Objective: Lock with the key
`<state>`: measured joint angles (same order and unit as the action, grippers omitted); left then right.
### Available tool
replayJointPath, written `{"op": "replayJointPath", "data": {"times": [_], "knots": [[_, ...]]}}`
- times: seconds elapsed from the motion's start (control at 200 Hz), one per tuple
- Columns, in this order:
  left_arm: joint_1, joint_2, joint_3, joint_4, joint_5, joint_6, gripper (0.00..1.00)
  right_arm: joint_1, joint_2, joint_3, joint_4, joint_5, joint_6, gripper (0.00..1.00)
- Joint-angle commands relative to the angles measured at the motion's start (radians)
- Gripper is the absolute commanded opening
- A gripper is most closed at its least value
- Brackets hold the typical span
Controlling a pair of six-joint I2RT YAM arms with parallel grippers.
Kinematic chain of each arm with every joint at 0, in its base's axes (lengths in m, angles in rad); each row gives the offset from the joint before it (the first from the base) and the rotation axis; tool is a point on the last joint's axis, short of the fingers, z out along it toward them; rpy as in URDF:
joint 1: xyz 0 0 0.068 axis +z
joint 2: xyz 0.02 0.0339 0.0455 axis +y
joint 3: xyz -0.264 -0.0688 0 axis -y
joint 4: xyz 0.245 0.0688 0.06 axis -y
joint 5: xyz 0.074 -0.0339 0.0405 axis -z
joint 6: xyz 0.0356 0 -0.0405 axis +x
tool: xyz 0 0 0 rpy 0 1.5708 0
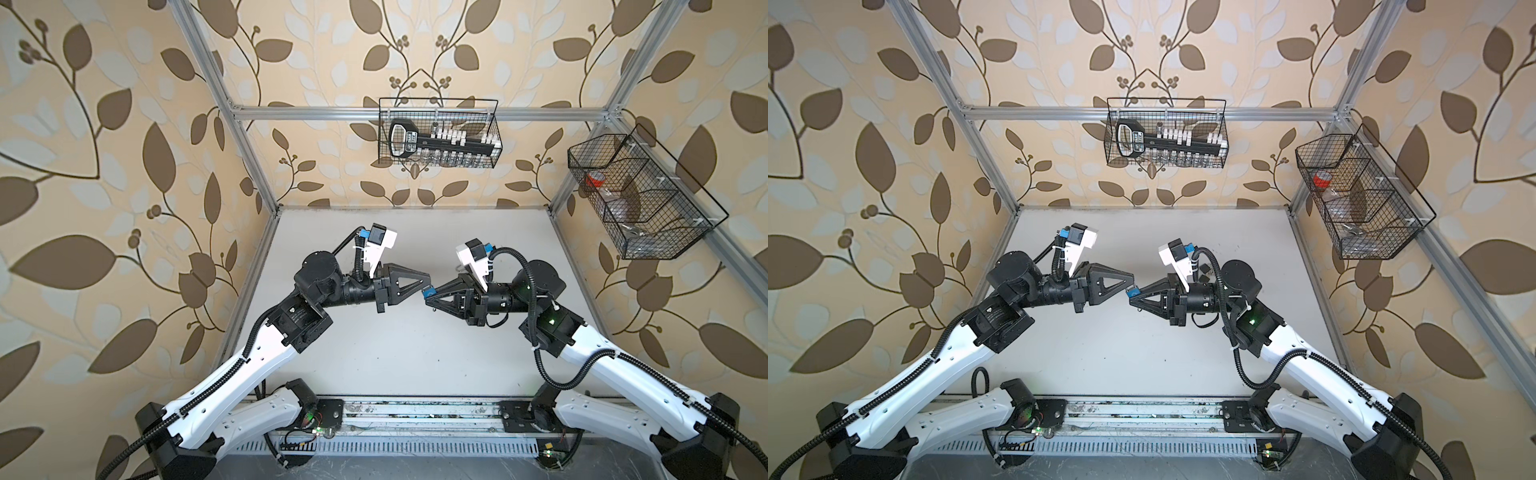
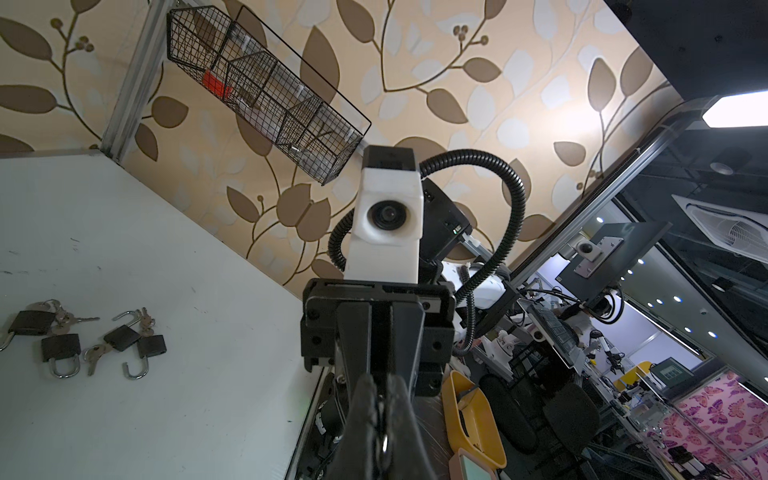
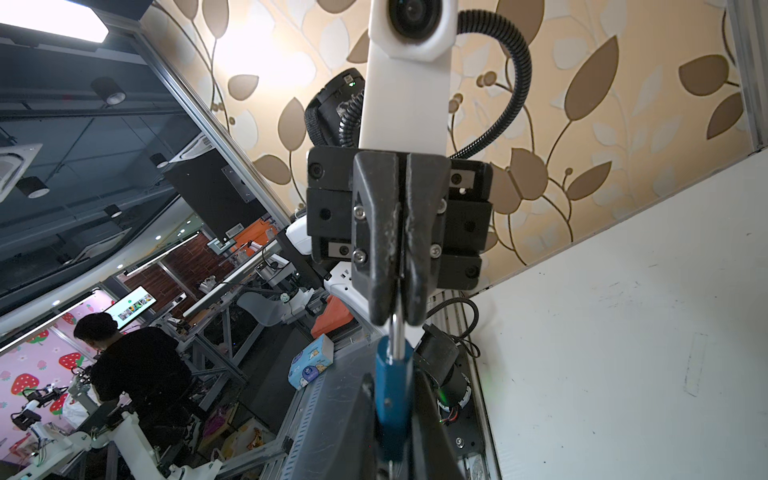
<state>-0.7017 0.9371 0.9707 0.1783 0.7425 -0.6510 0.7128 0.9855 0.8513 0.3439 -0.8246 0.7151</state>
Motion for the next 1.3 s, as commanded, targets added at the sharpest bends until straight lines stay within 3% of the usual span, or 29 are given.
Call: {"op": "replayJointPath", "data": {"times": [0.0, 0.41, 0.595, 0.675, 0.755, 0.89, 0.95, 1.095, 1.295], "knots": [[-0.032, -0.002, -0.044, -0.069, 0.040, 0.038, 0.00, -0.007, -0.032, 0.057, 0.146, 0.076, 0.036, 0.00], [-0.191, 0.034, -0.084, -0.106, 0.045, 0.078, 0.00, -0.062, 0.007, 0.125, 0.101, 0.060, 0.031, 0.00], [-0.200, 0.022, -0.082, -0.176, 0.022, 0.117, 0.00, -0.070, 0.013, 0.150, 0.074, 0.040, 0.009, 0.00], [-0.200, 0.011, -0.064, -0.215, -0.017, 0.136, 0.00, -0.071, 0.015, 0.157, 0.038, 0.020, -0.030, 0.00], [-0.199, -0.020, -0.031, -0.279, -0.134, 0.157, 0.00, -0.071, 0.010, 0.168, -0.074, 0.009, -0.130, 0.00], [-0.188, -0.069, 0.028, -0.362, -0.297, 0.214, 0.00, -0.071, -0.058, 0.097, -0.185, 0.038, -0.268, 0.39], [-0.184, -0.085, 0.043, -0.386, -0.359, 0.226, 0.00, -0.071, -0.087, 0.072, -0.238, 0.055, -0.324, 0.48], [-0.179, -0.086, 0.074, -0.446, -0.496, 0.236, 0.00, -0.071, -0.145, 0.031, -0.331, 0.135, -0.421, 0.56], [-0.179, -0.059, 0.121, -0.506, -0.694, 0.220, 0.00, -0.069, -0.198, -0.063, -0.308, 0.384, -0.422, 0.58]]}}
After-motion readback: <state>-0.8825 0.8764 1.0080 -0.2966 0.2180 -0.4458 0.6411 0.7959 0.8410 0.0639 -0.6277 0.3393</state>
